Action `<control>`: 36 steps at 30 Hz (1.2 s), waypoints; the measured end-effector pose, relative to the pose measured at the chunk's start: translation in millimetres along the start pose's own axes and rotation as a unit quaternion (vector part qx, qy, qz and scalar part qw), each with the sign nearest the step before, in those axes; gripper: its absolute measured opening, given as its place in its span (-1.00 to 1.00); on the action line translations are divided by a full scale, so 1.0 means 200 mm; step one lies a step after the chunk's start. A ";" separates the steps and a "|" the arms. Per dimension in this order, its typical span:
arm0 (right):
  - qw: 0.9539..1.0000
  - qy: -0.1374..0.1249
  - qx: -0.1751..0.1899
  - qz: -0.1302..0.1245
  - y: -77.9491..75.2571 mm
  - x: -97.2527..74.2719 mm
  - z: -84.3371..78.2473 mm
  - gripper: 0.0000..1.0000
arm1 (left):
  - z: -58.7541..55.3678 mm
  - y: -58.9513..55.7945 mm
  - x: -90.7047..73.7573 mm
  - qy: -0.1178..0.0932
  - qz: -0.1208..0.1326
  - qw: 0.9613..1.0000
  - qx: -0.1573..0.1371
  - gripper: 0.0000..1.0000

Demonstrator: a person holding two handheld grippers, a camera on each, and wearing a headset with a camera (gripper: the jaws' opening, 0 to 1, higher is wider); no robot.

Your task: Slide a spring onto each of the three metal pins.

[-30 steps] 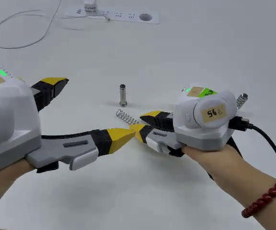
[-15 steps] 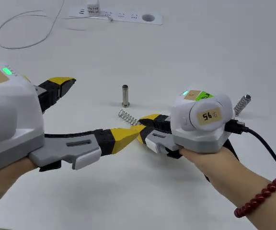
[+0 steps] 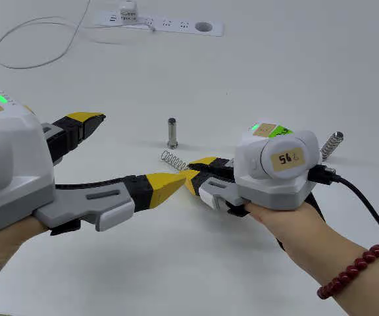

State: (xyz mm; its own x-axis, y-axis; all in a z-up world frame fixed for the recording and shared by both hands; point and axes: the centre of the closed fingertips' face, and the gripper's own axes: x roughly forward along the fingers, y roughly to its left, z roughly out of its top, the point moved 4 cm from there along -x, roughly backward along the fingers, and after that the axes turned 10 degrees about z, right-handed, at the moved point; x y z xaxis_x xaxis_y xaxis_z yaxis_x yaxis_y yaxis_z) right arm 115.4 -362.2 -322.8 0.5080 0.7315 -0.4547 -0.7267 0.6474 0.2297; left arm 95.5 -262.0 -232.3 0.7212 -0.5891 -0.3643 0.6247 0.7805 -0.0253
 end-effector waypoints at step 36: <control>0.993 -0.095 -0.002 0.063 0.21 -0.21 0.27 -0.79 | -0.02 0.02 0.04 0.014 -0.041 0.966 -0.256 -0.20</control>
State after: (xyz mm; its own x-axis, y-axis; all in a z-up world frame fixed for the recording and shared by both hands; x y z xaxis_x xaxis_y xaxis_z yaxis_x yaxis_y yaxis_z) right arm 88.5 -353.9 -248.3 0.4902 0.8346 -0.2514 -0.7924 0.5468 0.2704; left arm 102.6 -264.0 -238.7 0.6636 -0.6524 -0.3660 0.4439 0.7373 -0.5093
